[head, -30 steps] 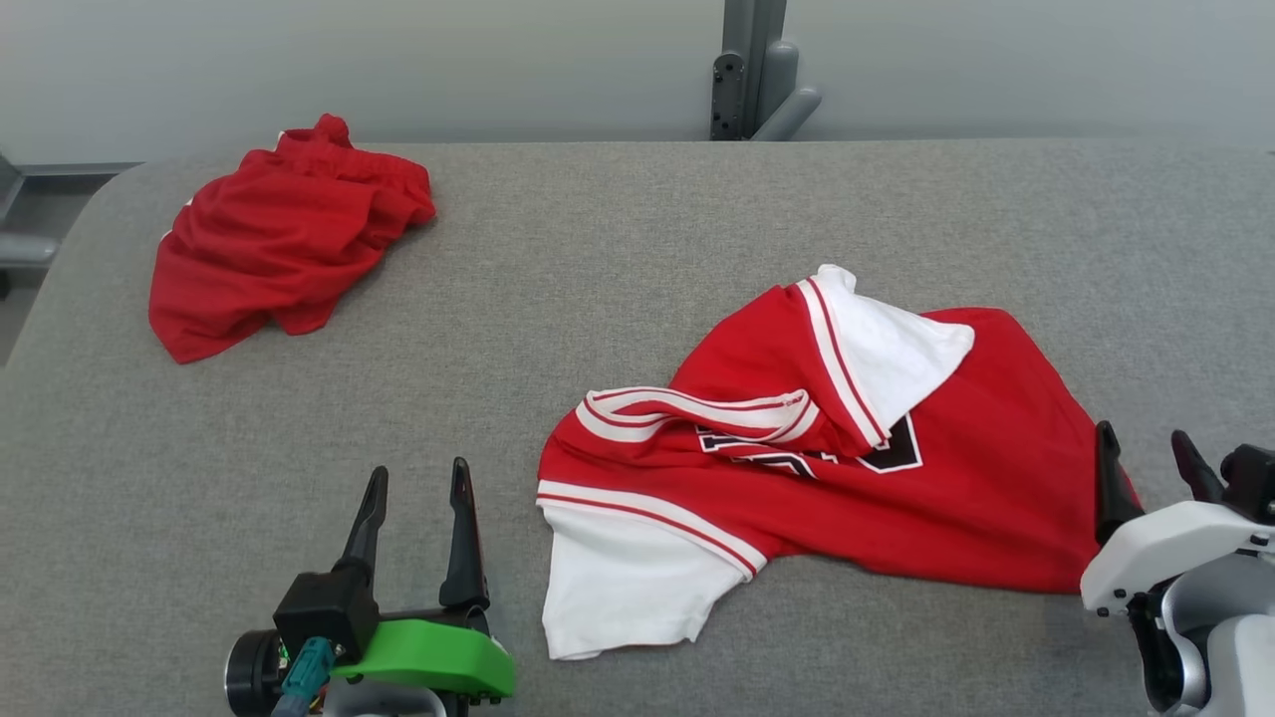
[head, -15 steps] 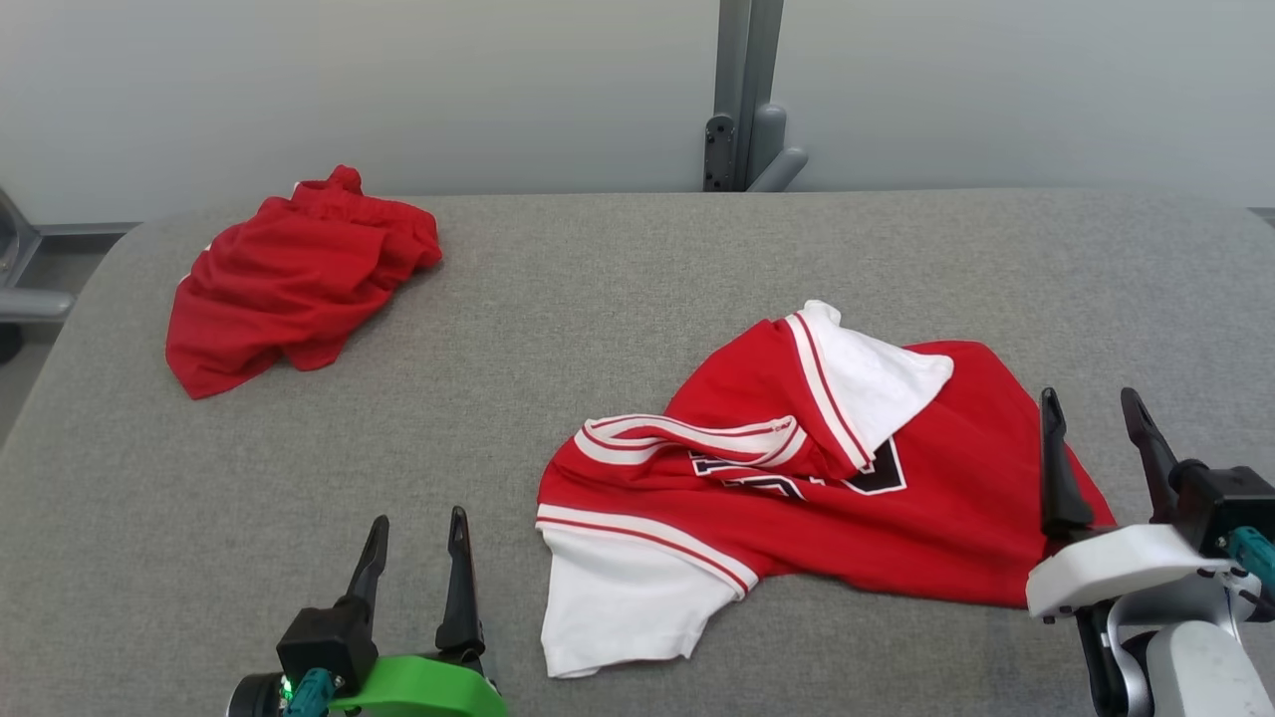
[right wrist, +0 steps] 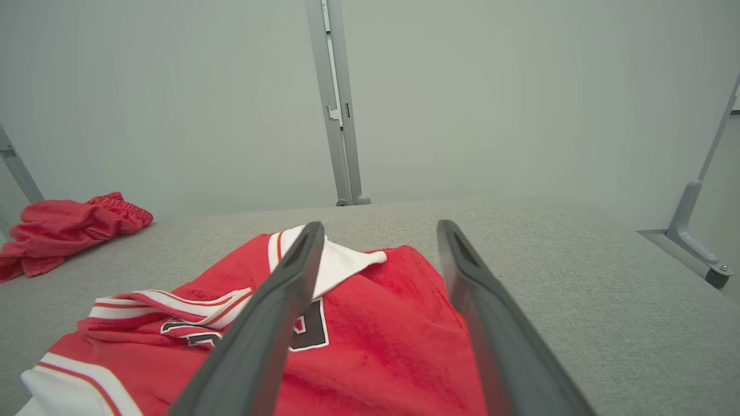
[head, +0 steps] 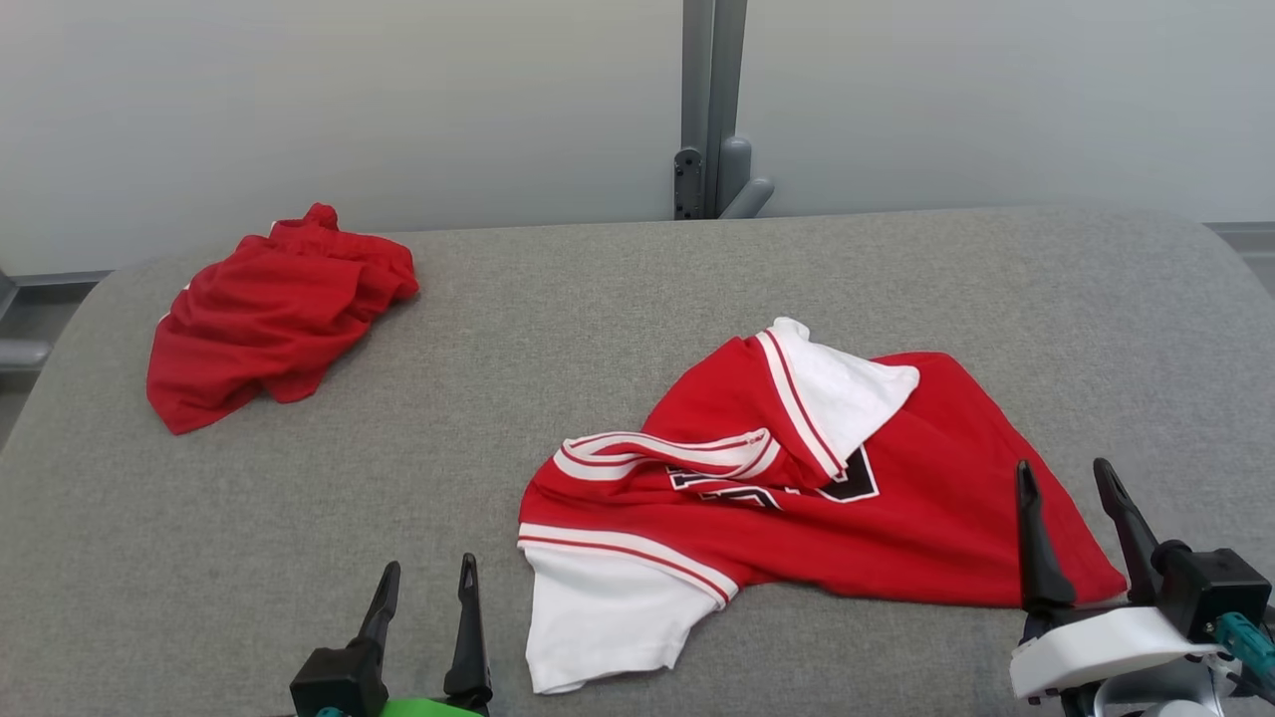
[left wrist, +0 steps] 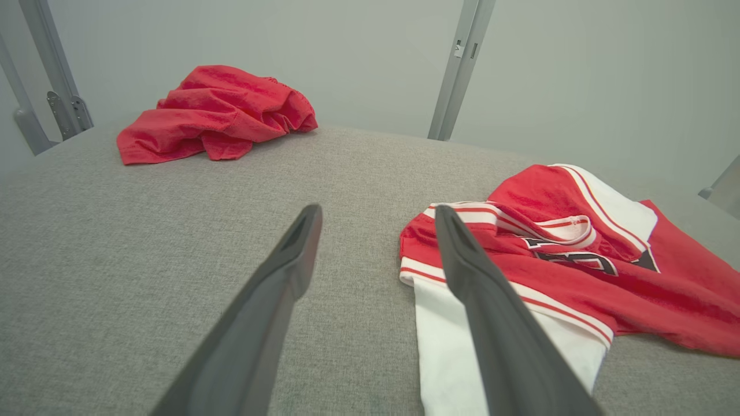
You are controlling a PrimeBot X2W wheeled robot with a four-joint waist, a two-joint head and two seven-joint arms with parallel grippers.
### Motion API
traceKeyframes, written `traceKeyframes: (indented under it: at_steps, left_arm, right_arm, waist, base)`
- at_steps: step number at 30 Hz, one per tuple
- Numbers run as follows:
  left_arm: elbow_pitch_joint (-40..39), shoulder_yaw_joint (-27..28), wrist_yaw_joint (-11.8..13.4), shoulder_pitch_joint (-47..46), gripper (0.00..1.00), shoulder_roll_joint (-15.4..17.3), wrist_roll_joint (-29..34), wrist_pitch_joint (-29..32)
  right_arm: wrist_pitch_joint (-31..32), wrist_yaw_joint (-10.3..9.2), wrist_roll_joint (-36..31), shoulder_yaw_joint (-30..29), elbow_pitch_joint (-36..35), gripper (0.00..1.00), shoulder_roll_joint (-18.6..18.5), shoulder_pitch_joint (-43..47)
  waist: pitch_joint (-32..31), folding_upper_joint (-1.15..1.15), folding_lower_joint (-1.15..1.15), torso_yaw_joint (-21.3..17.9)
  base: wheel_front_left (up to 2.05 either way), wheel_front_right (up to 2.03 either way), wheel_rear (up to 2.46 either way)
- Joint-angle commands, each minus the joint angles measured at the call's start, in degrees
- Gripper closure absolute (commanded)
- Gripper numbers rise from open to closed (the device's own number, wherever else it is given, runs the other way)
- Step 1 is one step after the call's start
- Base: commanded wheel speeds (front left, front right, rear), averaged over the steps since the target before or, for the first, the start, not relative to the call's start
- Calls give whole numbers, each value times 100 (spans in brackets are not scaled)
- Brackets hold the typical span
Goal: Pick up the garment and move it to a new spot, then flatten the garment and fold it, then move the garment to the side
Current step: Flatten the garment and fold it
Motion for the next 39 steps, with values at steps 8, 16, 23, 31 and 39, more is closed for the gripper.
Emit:
traceKeyframes:
  at_steps: [8, 16, 23, 31, 39]
  left_arm:
    - [55, -99, -52, 35, 0, 14, 61, -5]
    - [642, -451, -292, 53, 0, 14, -120, 425]
    - [998, -610, -301, -41, 0, 16, -598, 972]
    - [1256, -709, -218, -203, 0, 16, -944, 1195]
    - [1473, -891, -222, -351, 5, 16, -1443, 1280]
  right_arm:
    - [-36, -8, 126, 12, 118, 0, -10, 76]
    - [-56, -8, 180, -32, 300, 0, -10, 25]
    - [-78, -8, 197, -27, 440, 0, -10, -42]
    - [-74, -8, 134, -248, 640, 0, -10, -62]
    - [26, -8, -197, -899, 1483, 0, -10, -308]
  waist:
    - [6, 0, 0, 31]
    - [51, 0, 0, 24]
    - [153, 0, 0, -142]
    - [307, 0, 0, -404]
    - [406, 0, 0, -480]
  base:
    - [0, 0, 0]
    - [0, 0, 0]
    - [0, 0, 0]
    - [0, 0, 0]
    - [0, 0, 0]
